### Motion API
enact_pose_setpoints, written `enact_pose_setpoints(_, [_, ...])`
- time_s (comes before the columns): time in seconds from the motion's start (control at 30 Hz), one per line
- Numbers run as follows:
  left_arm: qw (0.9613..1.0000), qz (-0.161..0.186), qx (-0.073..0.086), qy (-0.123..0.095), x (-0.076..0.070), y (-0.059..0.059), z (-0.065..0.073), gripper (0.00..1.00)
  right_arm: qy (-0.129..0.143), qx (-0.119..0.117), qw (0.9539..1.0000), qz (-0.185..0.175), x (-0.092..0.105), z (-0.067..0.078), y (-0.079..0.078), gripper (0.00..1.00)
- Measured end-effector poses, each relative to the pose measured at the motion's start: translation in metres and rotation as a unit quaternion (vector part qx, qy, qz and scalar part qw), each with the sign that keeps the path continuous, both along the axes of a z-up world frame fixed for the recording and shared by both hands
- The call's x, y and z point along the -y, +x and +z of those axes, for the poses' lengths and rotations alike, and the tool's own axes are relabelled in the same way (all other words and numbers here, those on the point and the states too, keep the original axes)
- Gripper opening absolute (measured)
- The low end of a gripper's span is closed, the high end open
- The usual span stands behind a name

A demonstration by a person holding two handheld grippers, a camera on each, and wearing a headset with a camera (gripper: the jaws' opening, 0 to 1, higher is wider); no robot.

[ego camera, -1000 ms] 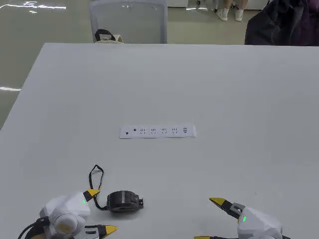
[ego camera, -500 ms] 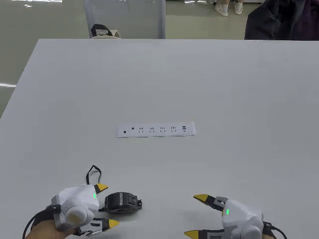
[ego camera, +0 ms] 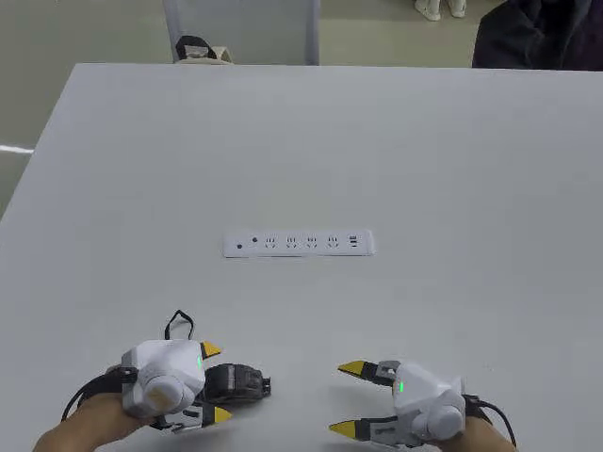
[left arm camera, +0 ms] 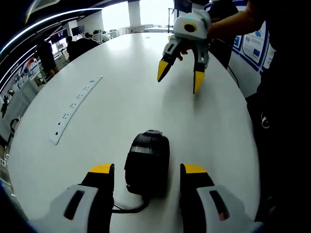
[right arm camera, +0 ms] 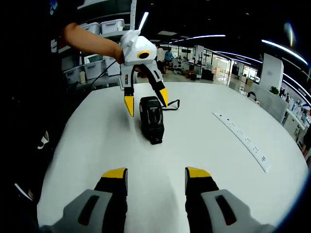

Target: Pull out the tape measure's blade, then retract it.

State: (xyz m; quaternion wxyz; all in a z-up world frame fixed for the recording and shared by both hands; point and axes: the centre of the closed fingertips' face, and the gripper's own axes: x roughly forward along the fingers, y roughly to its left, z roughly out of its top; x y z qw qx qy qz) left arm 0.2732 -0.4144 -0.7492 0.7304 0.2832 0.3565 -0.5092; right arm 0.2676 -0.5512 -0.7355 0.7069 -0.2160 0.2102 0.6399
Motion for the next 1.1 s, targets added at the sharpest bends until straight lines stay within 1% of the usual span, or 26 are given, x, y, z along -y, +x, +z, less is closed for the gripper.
enact_pose_setpoints(0.07, [1.0000,-0.007,-0.001,0.007,0.000,0.001,-0.003,0.51,-0.001,-0.002,0.9999,0.011,-0.006,-0.003,0.001,0.45])
enact_pose_setpoints(0.17, [0.9999,-0.013,-0.006,0.007,0.001,0.001,-0.006,0.48,0.004,-0.009,0.9996,0.025,-0.015,-0.005,0.002,0.44])
enact_pose_setpoints(0.4, [0.9992,-0.031,-0.015,0.021,0.000,-0.001,-0.014,0.40,0.012,-0.016,0.9987,0.047,-0.037,-0.015,0.009,0.39])
enact_pose_setpoints(0.57, [0.9991,-0.035,-0.012,0.023,-0.001,0.001,-0.018,0.35,0.013,-0.019,0.9977,0.064,-0.050,-0.022,0.012,0.37])
enact_pose_setpoints(0.63, [0.9990,-0.037,-0.014,0.021,0.000,0.001,-0.018,0.35,0.016,-0.021,0.9972,0.069,-0.055,-0.023,0.012,0.36])
enact_pose_setpoints(0.77, [0.9988,-0.043,-0.012,0.019,0.000,0.001,-0.021,0.35,0.016,-0.026,0.9958,0.086,-0.066,-0.031,0.011,0.33])
enact_pose_setpoints(0.87, [0.9989,-0.043,-0.010,0.018,0.000,0.001,-0.020,0.35,0.016,-0.031,0.9950,0.094,-0.073,-0.035,0.010,0.32])
enact_pose_setpoints(1.1, [0.9991,-0.037,-0.012,0.016,0.000,0.002,-0.021,0.34,0.020,-0.037,0.9928,0.112,-0.087,-0.042,0.009,0.29])
